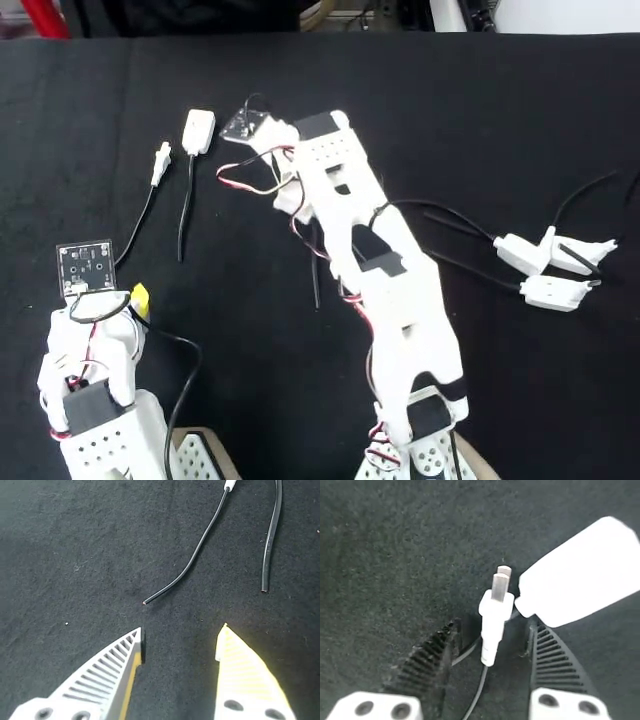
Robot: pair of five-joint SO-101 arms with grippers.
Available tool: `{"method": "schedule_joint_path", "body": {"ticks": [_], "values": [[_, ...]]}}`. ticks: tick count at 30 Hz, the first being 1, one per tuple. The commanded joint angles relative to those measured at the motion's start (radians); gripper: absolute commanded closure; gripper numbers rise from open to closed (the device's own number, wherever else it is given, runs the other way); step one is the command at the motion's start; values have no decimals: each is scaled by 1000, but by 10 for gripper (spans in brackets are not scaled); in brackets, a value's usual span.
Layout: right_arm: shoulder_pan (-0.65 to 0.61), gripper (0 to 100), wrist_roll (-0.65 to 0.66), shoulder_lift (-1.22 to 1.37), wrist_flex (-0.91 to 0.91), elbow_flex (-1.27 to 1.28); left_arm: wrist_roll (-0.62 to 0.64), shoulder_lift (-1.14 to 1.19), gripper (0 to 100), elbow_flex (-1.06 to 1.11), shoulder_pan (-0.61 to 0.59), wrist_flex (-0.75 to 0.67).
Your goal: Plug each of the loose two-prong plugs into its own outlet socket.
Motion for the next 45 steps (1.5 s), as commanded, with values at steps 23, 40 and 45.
{"method": "schedule_joint_path", "body": {"ticks": [23, 40, 45], "values": [[-8, 936, 6, -2, -49, -59, -3, -5, 759, -5, -7, -15], [34, 956, 5, -251, 203, -50, -3, -5, 759, -5, -5, -15], [21, 956, 3, -297, 288, -48, -25, -5, 759, 7, 33, -15]]}}
